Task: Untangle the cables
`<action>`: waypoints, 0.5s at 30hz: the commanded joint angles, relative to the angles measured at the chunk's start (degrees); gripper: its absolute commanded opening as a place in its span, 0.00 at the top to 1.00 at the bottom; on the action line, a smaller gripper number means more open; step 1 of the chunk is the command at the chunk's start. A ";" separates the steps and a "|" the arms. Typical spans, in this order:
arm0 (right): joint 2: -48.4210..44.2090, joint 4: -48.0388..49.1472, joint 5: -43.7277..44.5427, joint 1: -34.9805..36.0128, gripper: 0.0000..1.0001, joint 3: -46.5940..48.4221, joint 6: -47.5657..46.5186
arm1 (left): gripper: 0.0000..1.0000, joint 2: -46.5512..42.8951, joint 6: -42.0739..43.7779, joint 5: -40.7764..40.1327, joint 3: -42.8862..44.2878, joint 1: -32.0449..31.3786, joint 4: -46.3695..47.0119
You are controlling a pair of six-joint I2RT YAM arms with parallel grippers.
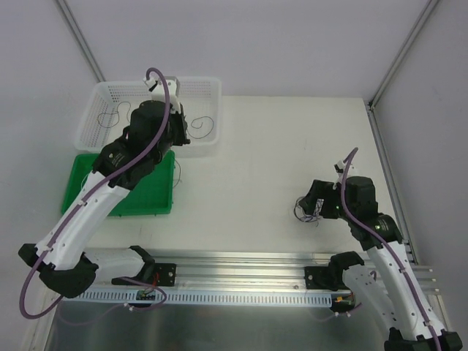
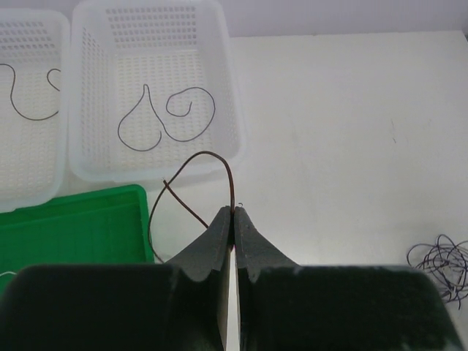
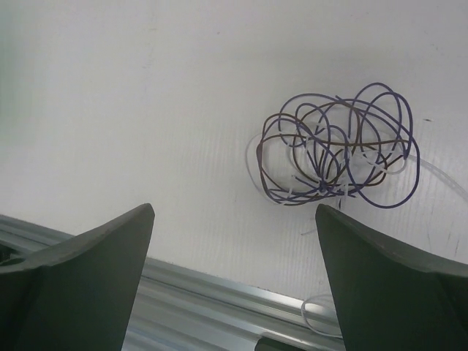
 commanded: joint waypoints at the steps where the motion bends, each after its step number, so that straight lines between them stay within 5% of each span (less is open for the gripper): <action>1: -2.85 -2.03 -4.68 0.46 0.03 2.34 -1.72 | 1.00 1.85 2.50 1.86 7.78 3.89 3.73; 15: -6.02 -2.47 -10.14 0.82 0.03 0.94 -3.13 | 1.00 15.64 5.59 3.78 20.81 27.79 18.06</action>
